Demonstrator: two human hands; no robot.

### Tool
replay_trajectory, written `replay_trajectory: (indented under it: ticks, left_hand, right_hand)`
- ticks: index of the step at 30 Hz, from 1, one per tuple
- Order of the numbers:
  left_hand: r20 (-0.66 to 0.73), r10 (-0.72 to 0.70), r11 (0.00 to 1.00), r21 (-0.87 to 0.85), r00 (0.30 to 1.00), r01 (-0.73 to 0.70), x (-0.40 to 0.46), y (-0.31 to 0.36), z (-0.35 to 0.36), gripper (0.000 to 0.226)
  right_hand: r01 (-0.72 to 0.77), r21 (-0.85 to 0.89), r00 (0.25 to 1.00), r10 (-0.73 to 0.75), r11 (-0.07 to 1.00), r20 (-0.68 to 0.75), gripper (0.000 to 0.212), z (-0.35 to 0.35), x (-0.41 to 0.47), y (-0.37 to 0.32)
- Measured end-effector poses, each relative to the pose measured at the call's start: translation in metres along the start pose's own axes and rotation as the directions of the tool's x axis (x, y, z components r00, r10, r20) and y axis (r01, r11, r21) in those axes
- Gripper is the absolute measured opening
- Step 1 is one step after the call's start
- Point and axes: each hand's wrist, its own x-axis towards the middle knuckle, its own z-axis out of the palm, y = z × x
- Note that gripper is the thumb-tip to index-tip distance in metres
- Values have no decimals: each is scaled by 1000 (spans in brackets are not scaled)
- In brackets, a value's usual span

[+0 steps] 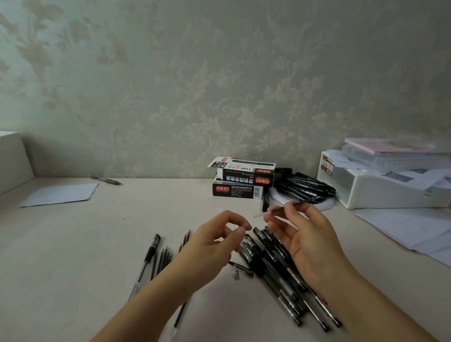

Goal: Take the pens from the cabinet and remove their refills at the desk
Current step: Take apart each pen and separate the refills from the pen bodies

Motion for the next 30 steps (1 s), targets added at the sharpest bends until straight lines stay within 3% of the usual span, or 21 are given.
replay_trajectory:
  ticks: [18,20,23,30]
  left_hand:
    - [18,18,1000,-2,1000,-18,-2,1,0,11]
    - [23,25,1000,0,999,-25,-2,0,1,11]
    - [24,35,999,-4,999,-35,-1,-1,1,11]
    - [-74,22,1000,-9,997,-23,2,-3,-1,8]
  right_hand:
    - [43,-172,995,-27,984,95,7,-4,1,7]
    - [119,-327,986,-73,937,150,4,-3,-1,7]
    - [229,-584,959,-78,779,271,2,-1,-5,10]
    - [353,-740,926,-103,573,362,14,-4,-9,11]
